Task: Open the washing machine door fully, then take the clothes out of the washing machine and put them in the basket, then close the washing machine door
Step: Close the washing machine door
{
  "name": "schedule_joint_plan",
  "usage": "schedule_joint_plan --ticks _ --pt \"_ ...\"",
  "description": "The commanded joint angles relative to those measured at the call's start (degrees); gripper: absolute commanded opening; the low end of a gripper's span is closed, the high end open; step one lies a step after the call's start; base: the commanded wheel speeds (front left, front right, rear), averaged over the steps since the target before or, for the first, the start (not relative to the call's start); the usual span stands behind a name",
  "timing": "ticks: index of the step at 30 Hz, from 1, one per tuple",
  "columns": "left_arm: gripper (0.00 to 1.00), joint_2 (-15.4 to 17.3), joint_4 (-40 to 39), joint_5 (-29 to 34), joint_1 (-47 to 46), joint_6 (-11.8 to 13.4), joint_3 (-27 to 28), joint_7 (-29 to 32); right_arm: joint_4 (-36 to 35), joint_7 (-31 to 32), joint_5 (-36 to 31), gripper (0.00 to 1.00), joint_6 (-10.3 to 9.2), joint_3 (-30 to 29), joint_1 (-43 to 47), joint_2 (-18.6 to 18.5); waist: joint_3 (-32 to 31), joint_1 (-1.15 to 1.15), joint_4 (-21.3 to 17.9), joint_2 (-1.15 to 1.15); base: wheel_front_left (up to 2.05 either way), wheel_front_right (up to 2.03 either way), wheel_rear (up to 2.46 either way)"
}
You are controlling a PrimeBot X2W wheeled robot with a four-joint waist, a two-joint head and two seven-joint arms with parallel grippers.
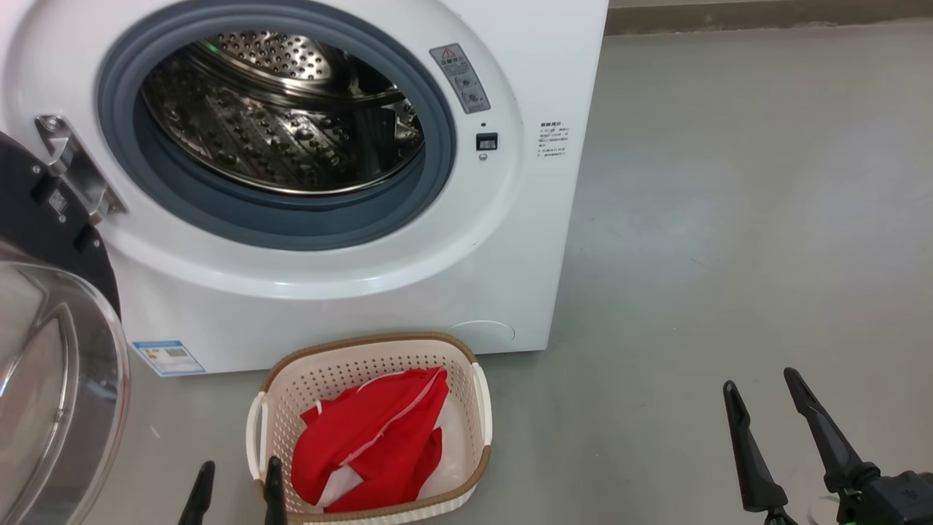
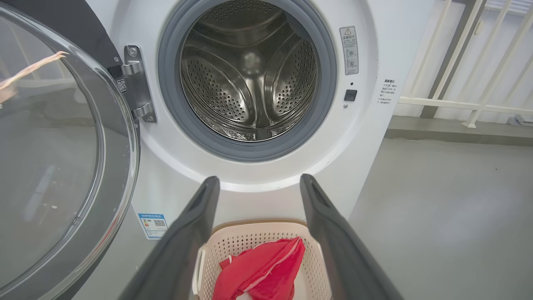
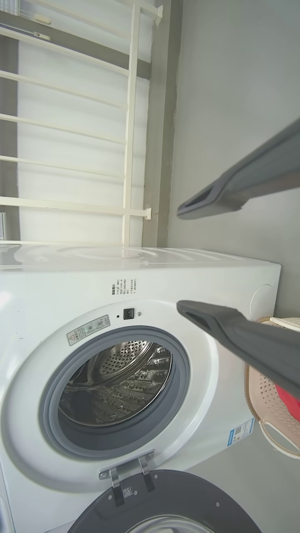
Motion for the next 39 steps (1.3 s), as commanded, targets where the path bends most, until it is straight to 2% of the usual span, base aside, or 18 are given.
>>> schedule_joint_plan --ticks 1,10,19,31,39 --pt "1.0 0.67 -1.51 0.35 -1.84 0.56 1.93 -0.18 -1.57 0.13 -0.15 1.0 0.28 1.23 -1.09 -0.89 0.16 0.0 0.06 0.0 -0.75 0.75 0.0" --pt "1.0 1.27 -1.77 0.69 -2.38 0.63 1.68 -0.09 -1.41 0.01 0.26 1.0 0.28 1.22 -1.59 -0.89 1.18 0.0 0.2 0.0 -1.44 1.43 0.01" --pt "1.0 2.0 -1.62 1.06 -3.37 -0.35 0.62 -0.08 -1.06 -0.19 0.31 1.0 0.28 1.12 -2.14 -0.89 1.93 0.0 0.33 0.0 -1.32 1.32 0.0" --pt "1.0 1.9 -1.4 1.51 -3.67 0.78 0.29 0.42 -1.04 -0.3 0.19 1.0 0.28 1.0 -2.16 -0.89 2.26 0.0 0.87 0.0 -0.15 0.15 0.0" --pt "1.0 1.99 -1.66 2.42 -4.1 1.64 0.12 0.29 -1.11 -0.18 -0.24 1.0 0.28 0.95 -2.05 -0.89 2.14 0.0 2.76 0.0 0.0 0.0 0.0"
